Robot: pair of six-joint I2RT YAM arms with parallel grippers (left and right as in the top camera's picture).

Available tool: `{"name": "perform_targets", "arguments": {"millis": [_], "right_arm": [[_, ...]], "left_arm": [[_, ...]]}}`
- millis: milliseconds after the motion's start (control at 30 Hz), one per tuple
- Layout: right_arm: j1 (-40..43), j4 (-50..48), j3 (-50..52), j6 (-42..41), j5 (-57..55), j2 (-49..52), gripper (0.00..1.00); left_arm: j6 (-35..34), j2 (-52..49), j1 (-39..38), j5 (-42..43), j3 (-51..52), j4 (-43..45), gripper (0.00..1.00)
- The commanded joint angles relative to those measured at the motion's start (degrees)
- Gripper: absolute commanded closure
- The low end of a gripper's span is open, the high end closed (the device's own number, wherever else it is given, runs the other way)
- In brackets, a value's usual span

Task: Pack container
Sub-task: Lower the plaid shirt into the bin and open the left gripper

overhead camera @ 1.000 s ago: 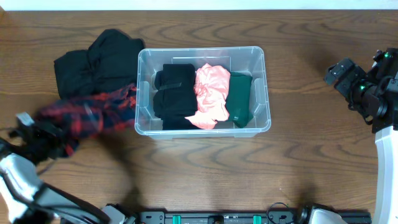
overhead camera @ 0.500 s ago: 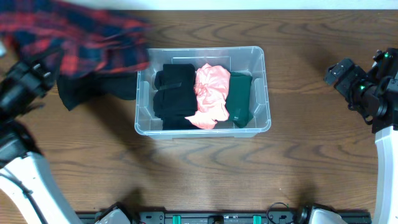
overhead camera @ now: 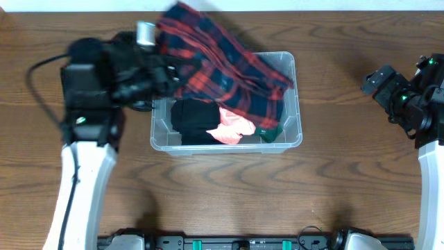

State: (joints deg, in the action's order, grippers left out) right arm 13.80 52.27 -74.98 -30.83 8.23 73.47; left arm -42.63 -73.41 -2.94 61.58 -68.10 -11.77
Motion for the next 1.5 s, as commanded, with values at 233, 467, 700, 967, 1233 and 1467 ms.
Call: {"name": "perform_targets", "arguments": {"millis": [233,467,700,967,1233,1467], "right_arm": [[0.48,0.02,0.04,-0.42,-0.31,0.15,0.01],[0.48,0.02,0.04,-0.39,-0.33,0.15,0.01],[0.48,0.02,0.04,-0.39,-0.33,0.15,0.01],[0.48,0.02,0.04,-0.39,-0.33,0.15,0.01],[0.48,0.02,0.04,-0.39,-0.33,0.15,0.01],[0.48,0.02,0.04,-0.39,-0.33,0.15,0.01]], "left_arm": [[12.15,-10.29,-16.61,-29.66,-0.44,-3.85,0.94],[11.58,-12.52,-20.39,-31.54,-0.44,1.44,0.94],[9.68,-12.41,-19.21,-42.32,-0.44,-10.84,0.94],[15.96,-11.76,-15.52,-53.59,-0.48,-26.05,0.29],[18.91,-3.04,-9.97,-62.77,-2.51,-33.73,0.18],[21.2,4.33,1.73,-68.39,-2.49,-36.17,0.0]]}}
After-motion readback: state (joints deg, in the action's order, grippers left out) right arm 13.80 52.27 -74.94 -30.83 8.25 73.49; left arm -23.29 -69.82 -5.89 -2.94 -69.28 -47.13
